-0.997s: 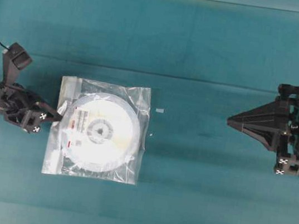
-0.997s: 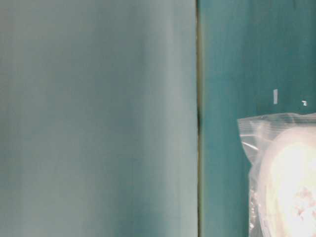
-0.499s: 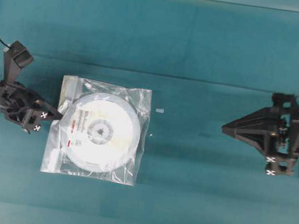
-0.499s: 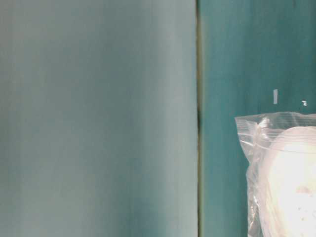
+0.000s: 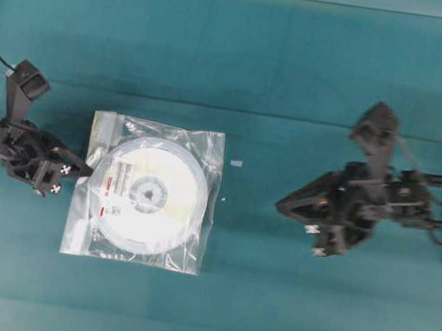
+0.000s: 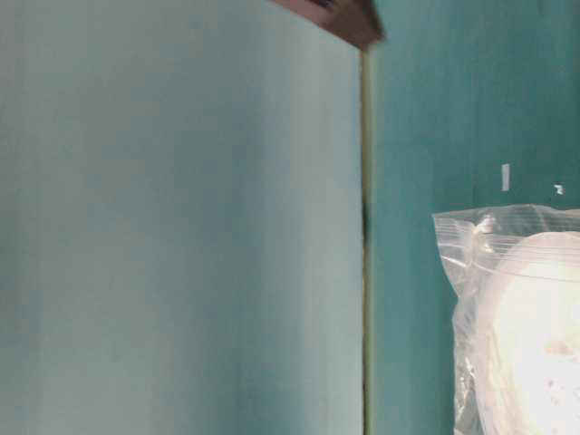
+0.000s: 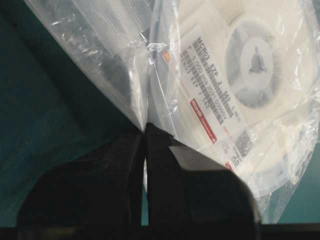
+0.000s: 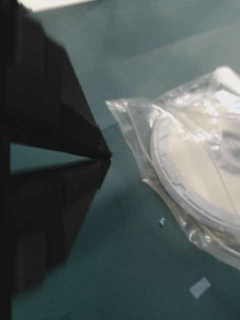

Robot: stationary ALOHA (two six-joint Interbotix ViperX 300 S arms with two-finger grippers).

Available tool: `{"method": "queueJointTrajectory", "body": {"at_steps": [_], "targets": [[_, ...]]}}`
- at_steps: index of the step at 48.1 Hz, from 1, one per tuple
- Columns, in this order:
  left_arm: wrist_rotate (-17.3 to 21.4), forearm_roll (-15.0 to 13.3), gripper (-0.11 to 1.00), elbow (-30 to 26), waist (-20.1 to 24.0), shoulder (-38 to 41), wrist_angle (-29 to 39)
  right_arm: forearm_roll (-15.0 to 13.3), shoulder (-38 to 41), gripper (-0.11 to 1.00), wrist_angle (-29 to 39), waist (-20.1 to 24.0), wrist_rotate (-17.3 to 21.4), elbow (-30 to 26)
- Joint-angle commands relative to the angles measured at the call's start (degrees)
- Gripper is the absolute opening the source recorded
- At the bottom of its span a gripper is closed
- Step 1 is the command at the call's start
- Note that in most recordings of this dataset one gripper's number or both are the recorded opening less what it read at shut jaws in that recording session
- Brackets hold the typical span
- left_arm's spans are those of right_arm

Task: Take out the reel from the clear zip bag.
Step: 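Reach the right gripper toward the reel inside the bag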

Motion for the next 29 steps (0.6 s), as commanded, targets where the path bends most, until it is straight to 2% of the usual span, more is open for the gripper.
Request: {"method": "queueJointTrajectory", "body": {"at_steps": [1,5,9,18,29], "targets": [[0.00,0.09,-0.01,-0.62,0.18,-0.26,-0.09,0.26,3.69,0.51,-0.09,-0.26,0.79,-3.34],[0.00,0.09,-0.01,-0.62,0.18,-0.18,-0.09,0.35,6.50,0.75,0.26,-0.97,0.88,-5.10],[0.00,0.09,-0.01,-0.79,0.18,-0.26,-0.09,0.35,8.96,0.90,0.35,-1.58,0.88,-6.68],[-0.09,0.09,-0.01,-1.14,0.18,0.00,0.00,0.35,13.18,0.81,0.00,-2.29,0.88,-8.96],[-0.09,0.09,-0.01,-1.32,0.18,0.09,-0.09,1.23,17.75,0.81,-0.53,-2.46,0.88,-11.78]]}}
